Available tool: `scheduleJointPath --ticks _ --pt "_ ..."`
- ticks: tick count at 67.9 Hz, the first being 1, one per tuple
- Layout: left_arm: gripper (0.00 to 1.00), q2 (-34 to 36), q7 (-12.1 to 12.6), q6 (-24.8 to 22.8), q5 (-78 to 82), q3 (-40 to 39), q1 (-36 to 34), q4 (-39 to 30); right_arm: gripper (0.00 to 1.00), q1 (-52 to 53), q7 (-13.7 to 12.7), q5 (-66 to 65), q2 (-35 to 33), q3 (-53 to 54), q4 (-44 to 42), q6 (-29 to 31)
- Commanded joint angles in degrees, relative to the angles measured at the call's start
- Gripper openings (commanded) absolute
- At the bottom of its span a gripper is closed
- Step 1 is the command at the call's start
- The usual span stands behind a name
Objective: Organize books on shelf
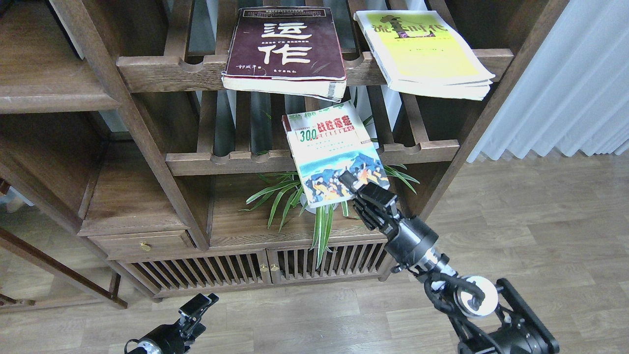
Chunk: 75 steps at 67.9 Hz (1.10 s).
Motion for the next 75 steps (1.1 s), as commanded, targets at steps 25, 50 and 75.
scheduleJointPath --ticks 25,50,75 --pt "1.0 10.46 -0.6 0.0 -3.32 0.41 7.67 -21.94 0.04 0.32 0.01 -0.33 -0.01 -6.75 -4.93 -0.02" --pt "1.0 9.94 -7.9 0.0 -2.71 1.9 7.33 -24.32 0.04 0.32 0.01 -1.82 -0.01 -8.5 -6.6 -0.02" --pt "0.97 3.17 -7.9 0.0 -0.42 4.89 0.12 -24.32 0.04 0.32 0.01 -2.52 -0.01 -8.59 -6.86 -0.02"
